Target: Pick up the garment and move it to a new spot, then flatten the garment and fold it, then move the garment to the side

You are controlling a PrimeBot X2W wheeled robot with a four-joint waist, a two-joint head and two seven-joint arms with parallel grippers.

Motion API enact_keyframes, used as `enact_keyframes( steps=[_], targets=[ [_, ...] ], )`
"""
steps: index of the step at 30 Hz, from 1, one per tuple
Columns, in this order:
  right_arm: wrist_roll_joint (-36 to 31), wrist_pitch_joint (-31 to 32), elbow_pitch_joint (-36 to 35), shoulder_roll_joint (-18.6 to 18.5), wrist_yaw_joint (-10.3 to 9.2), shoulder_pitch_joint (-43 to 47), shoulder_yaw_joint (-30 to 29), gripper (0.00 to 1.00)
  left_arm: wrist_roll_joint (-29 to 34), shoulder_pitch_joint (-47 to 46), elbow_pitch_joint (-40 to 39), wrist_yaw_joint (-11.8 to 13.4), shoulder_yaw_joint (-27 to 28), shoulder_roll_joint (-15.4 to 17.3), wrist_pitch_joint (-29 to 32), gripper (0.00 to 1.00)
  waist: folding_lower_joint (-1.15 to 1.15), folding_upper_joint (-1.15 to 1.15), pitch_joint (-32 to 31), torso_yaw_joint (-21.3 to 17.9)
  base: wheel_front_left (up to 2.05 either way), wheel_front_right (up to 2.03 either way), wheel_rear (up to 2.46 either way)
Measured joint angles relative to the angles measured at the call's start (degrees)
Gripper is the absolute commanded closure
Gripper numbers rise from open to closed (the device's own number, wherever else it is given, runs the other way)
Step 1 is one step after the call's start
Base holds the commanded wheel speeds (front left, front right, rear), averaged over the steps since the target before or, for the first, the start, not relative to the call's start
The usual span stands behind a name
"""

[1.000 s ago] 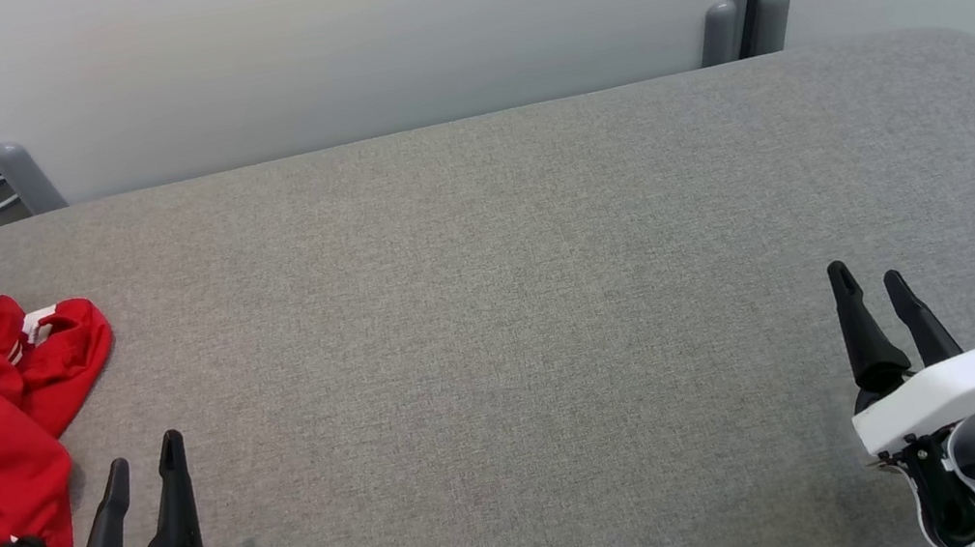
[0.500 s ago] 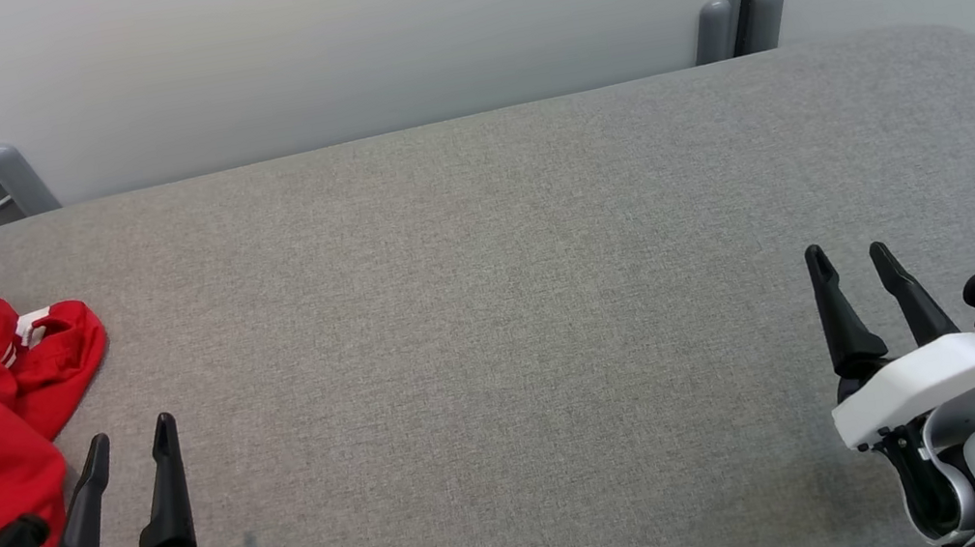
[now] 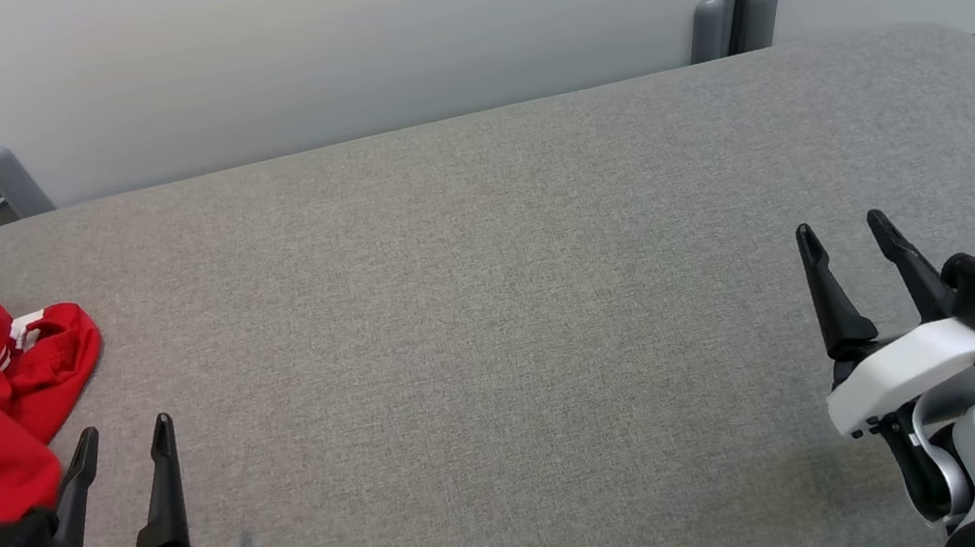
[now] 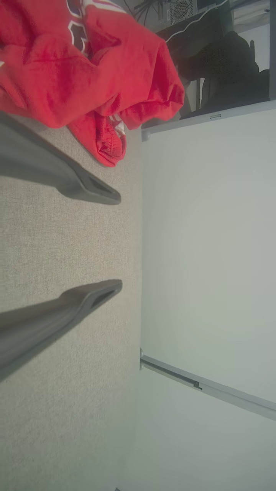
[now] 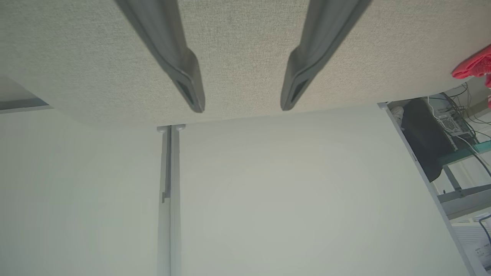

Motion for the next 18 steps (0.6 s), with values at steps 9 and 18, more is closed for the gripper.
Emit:
enact_keyframes(
  steps=[9,18],
  targets=[
    [-5.42,-0.92,0.12,-0.15,0.0,-0.23,-2.02,0.0,3.34,0.0,3.1,0.0,0.85,-0.01,-0.78,0.0,0.0,0.0,-0.41,-0.33,0.0,0.0,0.0],
    [-5.42,-0.92,-0.02,-0.15,0.0,-0.23,-2.96,0.0,3.24,0.01,3.96,0.0,1.76,-0.85,-0.78,0.0,0.0,0.0,-0.36,-0.21,0.0,0.0,0.0]
  ],
)
